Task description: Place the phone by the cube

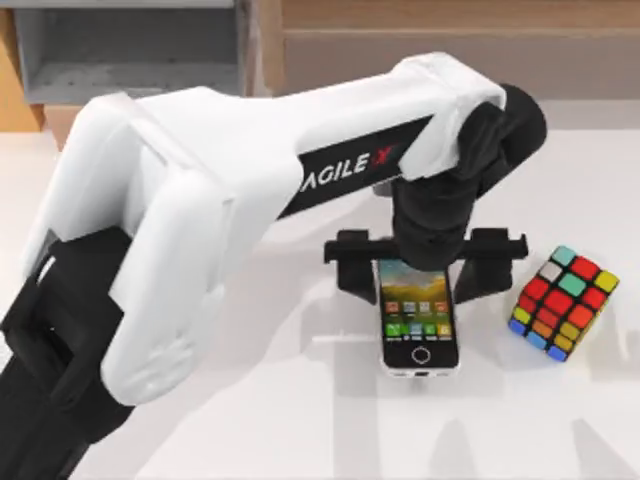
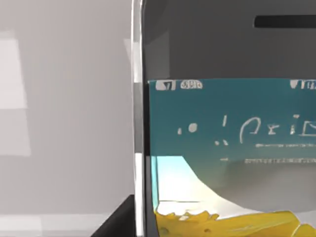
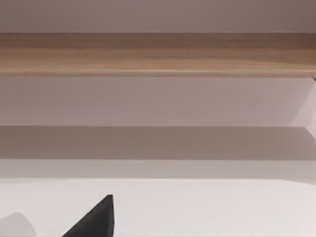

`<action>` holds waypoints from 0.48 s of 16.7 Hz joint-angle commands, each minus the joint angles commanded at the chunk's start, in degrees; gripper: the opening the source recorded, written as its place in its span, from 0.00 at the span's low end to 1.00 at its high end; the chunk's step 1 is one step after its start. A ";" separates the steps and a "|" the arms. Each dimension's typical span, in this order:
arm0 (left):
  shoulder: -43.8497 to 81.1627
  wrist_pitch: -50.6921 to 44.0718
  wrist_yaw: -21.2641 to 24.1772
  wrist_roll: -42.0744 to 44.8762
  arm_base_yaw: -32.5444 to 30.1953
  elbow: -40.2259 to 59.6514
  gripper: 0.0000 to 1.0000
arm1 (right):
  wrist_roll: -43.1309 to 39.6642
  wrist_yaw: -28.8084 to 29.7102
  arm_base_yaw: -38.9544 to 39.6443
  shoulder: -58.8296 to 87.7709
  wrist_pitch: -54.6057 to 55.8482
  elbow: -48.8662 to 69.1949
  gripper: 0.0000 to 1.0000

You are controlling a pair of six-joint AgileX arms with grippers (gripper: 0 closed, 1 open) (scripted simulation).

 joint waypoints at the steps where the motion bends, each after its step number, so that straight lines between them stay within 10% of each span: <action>1: 0.15 0.08 -0.13 -0.01 0.01 -0.14 0.00 | 0.00 0.00 0.00 0.00 0.00 0.00 1.00; 5: 0.15 0.08 -0.13 -0.01 0.01 -0.14 0.00 | 0.00 0.00 0.00 0.00 0.00 0.00 1.00; 8: 0.15 0.08 -0.13 -0.01 0.01 -0.14 0.23 | 0.00 0.00 0.00 0.00 0.00 0.00 1.00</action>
